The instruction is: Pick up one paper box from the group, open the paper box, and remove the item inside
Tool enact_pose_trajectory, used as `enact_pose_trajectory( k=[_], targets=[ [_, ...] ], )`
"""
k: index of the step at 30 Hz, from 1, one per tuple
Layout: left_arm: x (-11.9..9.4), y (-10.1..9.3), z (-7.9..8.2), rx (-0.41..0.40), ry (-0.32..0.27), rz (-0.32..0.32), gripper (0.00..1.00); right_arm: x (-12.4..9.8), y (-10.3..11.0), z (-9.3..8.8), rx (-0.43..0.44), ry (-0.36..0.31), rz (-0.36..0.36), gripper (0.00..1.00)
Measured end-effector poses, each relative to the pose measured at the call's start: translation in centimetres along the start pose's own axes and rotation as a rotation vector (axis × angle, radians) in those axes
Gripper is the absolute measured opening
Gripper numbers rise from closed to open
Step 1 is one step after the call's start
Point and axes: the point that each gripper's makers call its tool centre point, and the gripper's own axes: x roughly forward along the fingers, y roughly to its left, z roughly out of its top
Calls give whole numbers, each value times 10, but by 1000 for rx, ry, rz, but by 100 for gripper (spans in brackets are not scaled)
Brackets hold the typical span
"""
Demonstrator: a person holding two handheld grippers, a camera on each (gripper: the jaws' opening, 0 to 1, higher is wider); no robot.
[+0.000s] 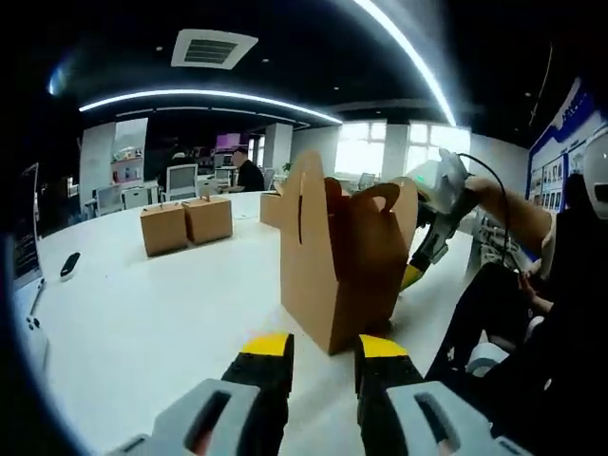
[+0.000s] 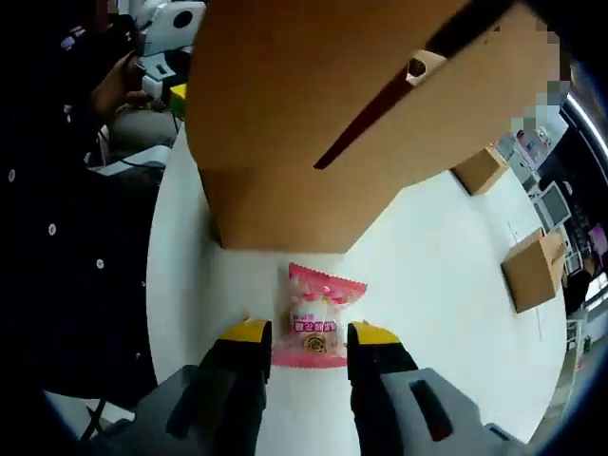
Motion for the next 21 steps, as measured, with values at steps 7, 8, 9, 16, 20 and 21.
enact_pose_trajectory(
  k=[7, 8, 9, 16, 20, 21],
  targets=[
    [2, -1, 3, 5, -11, -8, 27, -24, 7, 19, 93, -163, -19, 37],
    [2, -2, 4, 7, -15, -10, 27, -29, 9, 24, 113, -204, -24, 37],
    [3, -3, 6, 10, -20, -15, 27, -33, 10, 27, 129, -238, -40, 37],
    [22, -12, 7, 81, -7, -54, 30, -37, 25, 66, 247, -501, -103, 44],
    [36, -8, 2, 104, 12, -42, 31, -15, 29, 74, 277, -534, -183, 45],
    [38, -8, 2, 107, 12, -44, 31, -11, 27, 76, 288, -544, -191, 44]
  ],
)
